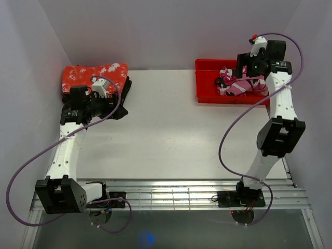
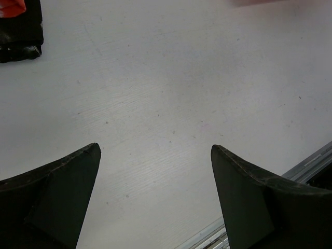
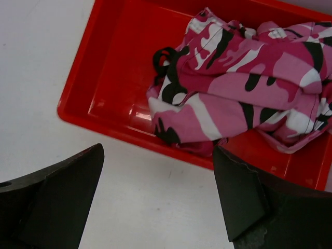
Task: Fold and stack the trousers
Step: Grab the trousers from the pile
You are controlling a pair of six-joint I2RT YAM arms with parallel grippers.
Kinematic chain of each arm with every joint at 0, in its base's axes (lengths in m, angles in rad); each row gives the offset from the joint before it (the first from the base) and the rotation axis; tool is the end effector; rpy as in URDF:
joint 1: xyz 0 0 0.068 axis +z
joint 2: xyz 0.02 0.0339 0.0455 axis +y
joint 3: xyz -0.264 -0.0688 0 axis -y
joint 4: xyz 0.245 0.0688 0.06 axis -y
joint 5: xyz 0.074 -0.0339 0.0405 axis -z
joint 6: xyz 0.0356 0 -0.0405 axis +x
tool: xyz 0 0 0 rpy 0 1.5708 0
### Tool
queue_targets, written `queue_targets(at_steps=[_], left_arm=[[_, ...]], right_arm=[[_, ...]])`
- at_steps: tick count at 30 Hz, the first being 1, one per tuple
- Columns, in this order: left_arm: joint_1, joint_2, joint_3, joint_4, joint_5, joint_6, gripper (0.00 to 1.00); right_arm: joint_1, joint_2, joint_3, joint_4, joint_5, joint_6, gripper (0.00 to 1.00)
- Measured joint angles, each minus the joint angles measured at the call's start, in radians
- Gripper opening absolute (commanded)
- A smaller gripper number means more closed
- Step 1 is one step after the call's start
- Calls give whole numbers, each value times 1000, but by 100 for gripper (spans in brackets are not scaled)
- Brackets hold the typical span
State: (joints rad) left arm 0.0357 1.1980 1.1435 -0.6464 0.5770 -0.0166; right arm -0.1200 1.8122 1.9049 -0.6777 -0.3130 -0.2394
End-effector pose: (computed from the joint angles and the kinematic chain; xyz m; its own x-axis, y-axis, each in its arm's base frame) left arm 0.2516 -0.0104 0.3390 -0.6508 -0.0372 -0.7583 0.3760 0.8520 -0.3644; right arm 0.4098 -0.0384 0.3927 -0.4992 -0.1670 -0.8503 -0.2669 0.9632 -0.0325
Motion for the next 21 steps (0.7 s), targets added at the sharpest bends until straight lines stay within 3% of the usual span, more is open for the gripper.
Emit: queue_targets(at_steps=[4,14,16,17,19,20,21], left_arm=[[0,15,-2,-7,-6,0,98],[0,31,-41,-16,-59,5,98],[0,43,-41,-16,-72,6,98],[0,50,-41,-17,-78,8,98],[0,68,-41,-21,-91,8,98],[0,78,-40,-27,-95,8,98],[0,89,-37,-33,-99,8,98]], right_arm=[[0,248,203,35,58,29,90],[0,631,309,67,268,50,90],[1,680,346,74,288,48,99],[1,694,364,76,290,49,75],[2,711,394,84,288,34,55],[2,716,401,92,284,27,27],[2,718,403,100,279,22,17]])
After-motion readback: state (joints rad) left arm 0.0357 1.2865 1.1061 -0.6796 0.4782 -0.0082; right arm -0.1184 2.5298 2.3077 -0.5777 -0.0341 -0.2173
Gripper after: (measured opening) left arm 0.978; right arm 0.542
